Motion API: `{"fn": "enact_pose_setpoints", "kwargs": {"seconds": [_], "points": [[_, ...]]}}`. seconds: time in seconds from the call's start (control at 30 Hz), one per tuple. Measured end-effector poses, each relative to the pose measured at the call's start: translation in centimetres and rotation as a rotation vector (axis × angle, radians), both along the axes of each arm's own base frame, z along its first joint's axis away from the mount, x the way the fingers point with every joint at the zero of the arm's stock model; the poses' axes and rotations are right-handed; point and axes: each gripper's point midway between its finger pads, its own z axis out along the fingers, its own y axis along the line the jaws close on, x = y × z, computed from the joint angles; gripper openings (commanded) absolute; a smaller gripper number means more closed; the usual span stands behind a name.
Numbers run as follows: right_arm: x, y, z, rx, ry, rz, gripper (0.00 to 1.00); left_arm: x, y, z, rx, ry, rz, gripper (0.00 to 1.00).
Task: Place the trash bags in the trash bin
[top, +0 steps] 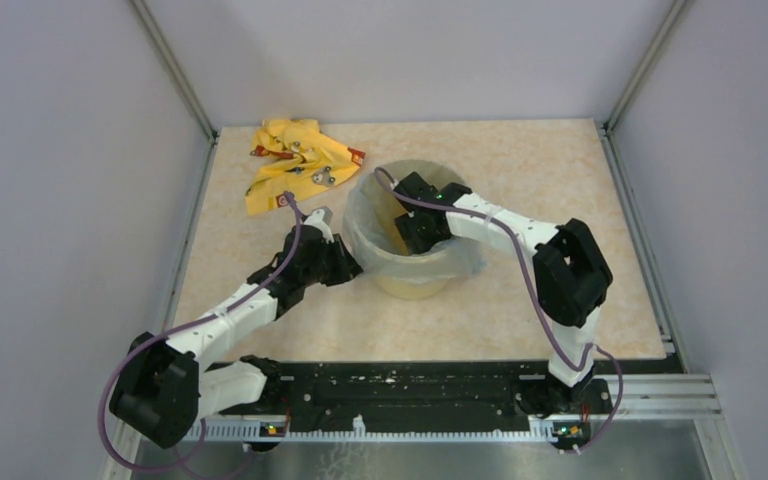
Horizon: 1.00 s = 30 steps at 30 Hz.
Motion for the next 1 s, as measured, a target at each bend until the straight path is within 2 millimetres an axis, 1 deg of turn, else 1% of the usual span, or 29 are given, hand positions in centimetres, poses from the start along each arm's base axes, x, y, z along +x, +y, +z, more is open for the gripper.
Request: {"fn": "enact_pose_setpoints", "kwargs": {"seconds": [0.33, 0.43, 0.57, 0.63, 0.73, 0.9, 1.0], "points": [[0.0, -0.2, 1.6, 0.009, -0.017, -0.015, 0.66, -0.2, -0.1, -0.1, 0.008, 0.001, -0.008, 0.29], [0.1, -0.2, 2.9, 0.024, -0.035, -0.018, 0.67, -0.2, 0.0, -0.1, 0.01, 0.002, -0.008, 0.32], [0.3, 0.2, 5.4, 0.064, -0.078, -0.016, 0.67, 0.0, 0.0, 0.1, 0.017, -0.002, -0.006, 0.34], [0.5, 0.5, 6.8, 0.089, -0.103, -0.013, 0.67, 0.1, 0.1, 0.3, 0.022, -0.006, -0.002, 0.38], [0.5, 0.6, 8.2, 0.108, -0.124, -0.011, 0.68, 0.4, 0.3, 0.6, 0.032, -0.015, 0.008, 0.43], [0.2, 0.3, 9.5, 0.125, -0.144, -0.012, 0.7, 0.8, 0.7, 1.4, 0.057, -0.028, 0.029, 0.52], [0.0, 0.2, 10.5, 0.141, -0.159, -0.013, 0.72, 1.2, 1.3, 2.5, 0.079, -0.051, 0.048, 0.56]]}}
